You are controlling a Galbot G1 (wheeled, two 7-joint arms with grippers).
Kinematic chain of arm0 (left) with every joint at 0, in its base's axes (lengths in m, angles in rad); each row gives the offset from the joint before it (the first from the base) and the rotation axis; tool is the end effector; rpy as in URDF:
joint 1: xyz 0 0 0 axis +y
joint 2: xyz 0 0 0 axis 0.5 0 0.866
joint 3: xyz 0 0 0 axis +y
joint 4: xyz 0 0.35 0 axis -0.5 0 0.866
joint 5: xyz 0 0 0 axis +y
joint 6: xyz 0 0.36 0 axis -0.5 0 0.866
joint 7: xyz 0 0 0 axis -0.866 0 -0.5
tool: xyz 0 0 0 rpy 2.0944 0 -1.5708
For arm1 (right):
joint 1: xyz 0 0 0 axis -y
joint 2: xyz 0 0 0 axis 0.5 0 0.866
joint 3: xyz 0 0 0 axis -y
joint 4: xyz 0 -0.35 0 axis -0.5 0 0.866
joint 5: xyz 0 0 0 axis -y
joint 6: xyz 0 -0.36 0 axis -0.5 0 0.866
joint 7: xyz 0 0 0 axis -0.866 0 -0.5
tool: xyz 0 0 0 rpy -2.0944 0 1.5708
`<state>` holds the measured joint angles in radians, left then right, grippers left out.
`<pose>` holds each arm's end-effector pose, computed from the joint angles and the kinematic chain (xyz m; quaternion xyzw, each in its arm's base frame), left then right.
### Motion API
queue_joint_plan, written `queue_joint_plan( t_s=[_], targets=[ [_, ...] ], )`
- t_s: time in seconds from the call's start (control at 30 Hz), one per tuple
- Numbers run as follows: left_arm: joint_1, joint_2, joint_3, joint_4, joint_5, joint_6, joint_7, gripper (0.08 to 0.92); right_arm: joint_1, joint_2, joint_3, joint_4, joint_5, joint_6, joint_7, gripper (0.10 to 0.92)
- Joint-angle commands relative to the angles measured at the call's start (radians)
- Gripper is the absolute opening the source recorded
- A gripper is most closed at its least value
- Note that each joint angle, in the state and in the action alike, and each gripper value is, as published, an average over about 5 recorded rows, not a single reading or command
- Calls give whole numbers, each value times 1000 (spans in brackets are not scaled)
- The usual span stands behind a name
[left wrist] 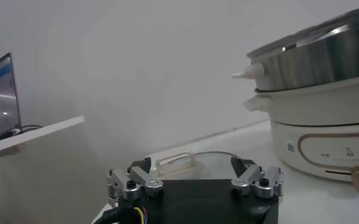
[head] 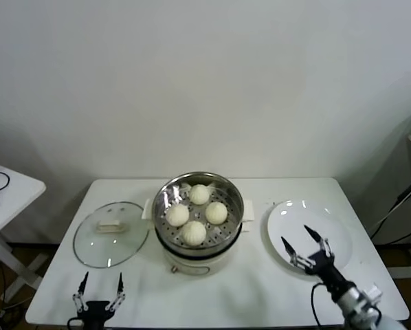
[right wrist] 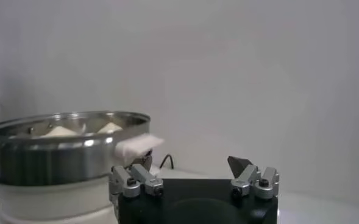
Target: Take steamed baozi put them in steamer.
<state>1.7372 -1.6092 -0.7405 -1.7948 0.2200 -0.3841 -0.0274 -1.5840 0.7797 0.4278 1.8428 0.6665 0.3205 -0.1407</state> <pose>0.0908 0.0651 -0.4285 0.0655 -0.9851 -0.1500 0.0525 0.1935 -0.1568 -0.3498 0.2064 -0.9777 -0.0047 0.0374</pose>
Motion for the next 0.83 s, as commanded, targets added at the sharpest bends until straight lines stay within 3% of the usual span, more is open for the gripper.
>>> queue_joint_plan(
  t_s=[0.03,0.83],
  targets=[
    [-1,-49,1,1,-6,-2,0,823,-213,198,81,-2,-19,218,6,823],
    [16,-49,9,-24,-11,-6,0,823,-179,252,41,14,-56,222,21,823]
  ],
)
